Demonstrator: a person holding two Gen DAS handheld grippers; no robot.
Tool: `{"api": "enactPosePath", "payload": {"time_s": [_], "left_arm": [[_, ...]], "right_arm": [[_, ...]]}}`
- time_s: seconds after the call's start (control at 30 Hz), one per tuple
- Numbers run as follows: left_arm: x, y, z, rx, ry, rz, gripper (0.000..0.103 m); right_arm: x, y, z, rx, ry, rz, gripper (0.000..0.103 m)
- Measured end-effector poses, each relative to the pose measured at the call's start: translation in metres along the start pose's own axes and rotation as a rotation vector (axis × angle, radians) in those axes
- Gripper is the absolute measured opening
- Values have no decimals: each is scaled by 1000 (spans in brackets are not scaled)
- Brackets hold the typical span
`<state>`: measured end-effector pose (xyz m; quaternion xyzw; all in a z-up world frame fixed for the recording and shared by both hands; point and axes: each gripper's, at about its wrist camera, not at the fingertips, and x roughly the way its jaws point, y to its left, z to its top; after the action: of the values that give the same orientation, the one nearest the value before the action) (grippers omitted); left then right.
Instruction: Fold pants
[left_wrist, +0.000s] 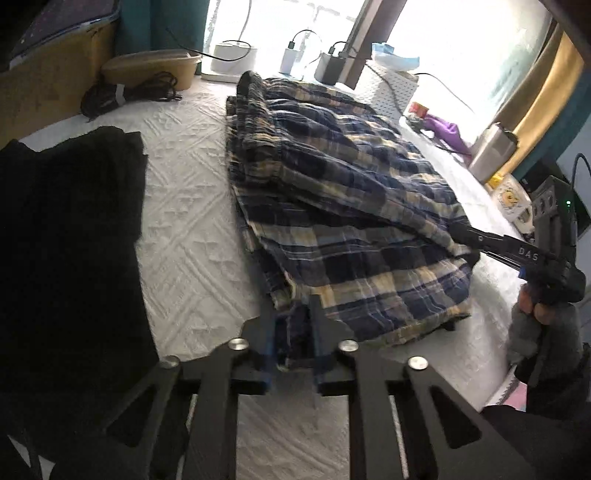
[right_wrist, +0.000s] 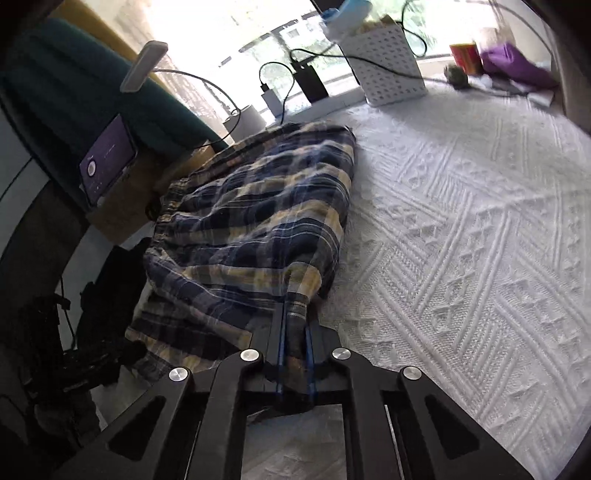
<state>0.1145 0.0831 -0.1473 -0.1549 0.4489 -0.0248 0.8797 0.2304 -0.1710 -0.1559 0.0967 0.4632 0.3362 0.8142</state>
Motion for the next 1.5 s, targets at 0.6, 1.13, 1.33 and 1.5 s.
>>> {"api": "enactPosePath", "payload": {"time_s": [0.6, 1.13, 1.33, 1.5], "left_arm": [[-57, -14, -35, 45, -41, -76, 9], [-50, 10, -53, -16, 50, -28, 9], [-63, 18, -25, -3, -32, 40, 10], [-56, 11, 6, 30, -93, 43, 38]], "right_arm": [[-70, 13, -49, -10, -60, -37, 6], [-85, -18, -85, 48, -48, -177, 7], [-86, -16, -66, 24, -87, -203, 7], [-71, -3, -47, -27, -85, -215, 7]]}}
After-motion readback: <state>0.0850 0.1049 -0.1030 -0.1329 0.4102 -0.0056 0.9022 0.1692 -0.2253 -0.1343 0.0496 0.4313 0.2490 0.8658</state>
